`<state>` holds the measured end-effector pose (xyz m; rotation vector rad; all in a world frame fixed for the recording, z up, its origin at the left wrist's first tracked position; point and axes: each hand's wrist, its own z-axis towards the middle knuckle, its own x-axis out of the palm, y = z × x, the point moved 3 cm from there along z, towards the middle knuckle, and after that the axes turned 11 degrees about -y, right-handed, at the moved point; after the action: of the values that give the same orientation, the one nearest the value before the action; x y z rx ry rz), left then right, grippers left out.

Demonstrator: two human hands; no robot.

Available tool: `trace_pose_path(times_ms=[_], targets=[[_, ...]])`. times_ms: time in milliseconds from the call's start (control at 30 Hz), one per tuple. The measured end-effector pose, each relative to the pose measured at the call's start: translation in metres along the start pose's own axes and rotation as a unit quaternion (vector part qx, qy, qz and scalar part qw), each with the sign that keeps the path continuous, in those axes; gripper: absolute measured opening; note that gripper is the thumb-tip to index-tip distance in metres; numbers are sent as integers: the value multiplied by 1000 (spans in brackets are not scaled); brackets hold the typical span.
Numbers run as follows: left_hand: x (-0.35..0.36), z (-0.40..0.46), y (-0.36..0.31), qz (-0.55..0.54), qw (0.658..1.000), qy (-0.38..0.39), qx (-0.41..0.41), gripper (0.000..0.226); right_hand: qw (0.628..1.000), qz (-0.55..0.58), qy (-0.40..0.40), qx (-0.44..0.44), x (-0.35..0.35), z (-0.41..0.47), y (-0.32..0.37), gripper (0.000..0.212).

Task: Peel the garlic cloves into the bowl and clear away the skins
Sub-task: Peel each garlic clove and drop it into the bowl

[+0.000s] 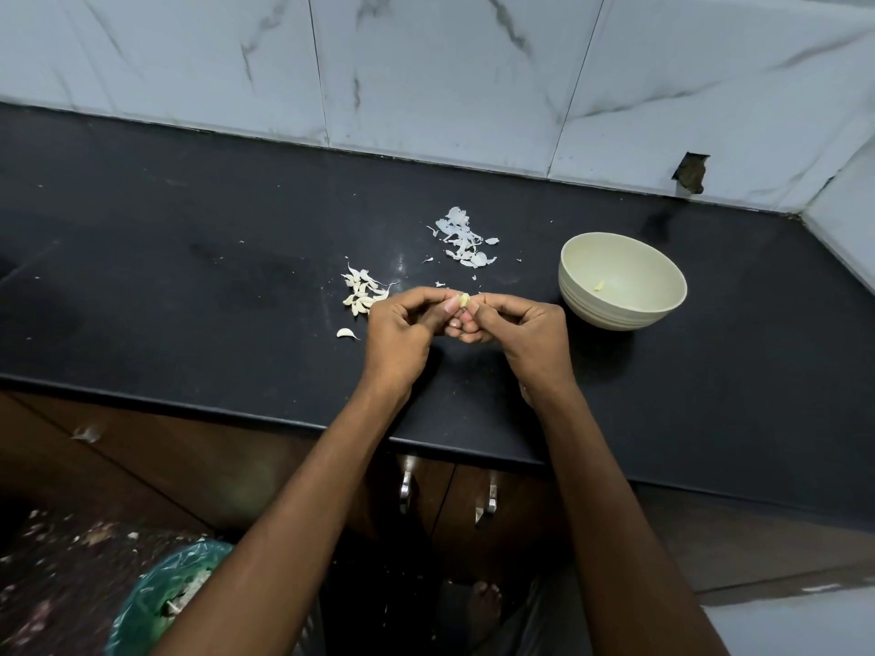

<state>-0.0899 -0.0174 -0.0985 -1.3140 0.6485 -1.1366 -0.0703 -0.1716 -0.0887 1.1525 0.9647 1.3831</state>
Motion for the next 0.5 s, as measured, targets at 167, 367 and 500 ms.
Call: trace_pose_path(times_ms=[167, 367, 500], targets=[[5, -9, -6, 206, 952, -27, 225, 24, 999, -7, -32, -15, -2, 1, -2, 12], [8, -16, -9, 265, 921, -15, 286, 42, 999, -13, -34, -18, -1, -2, 0, 14], [6, -11, 0, 203, 968, -15, 147, 31, 999, -23, -28, -16, 0, -2, 0, 19]])
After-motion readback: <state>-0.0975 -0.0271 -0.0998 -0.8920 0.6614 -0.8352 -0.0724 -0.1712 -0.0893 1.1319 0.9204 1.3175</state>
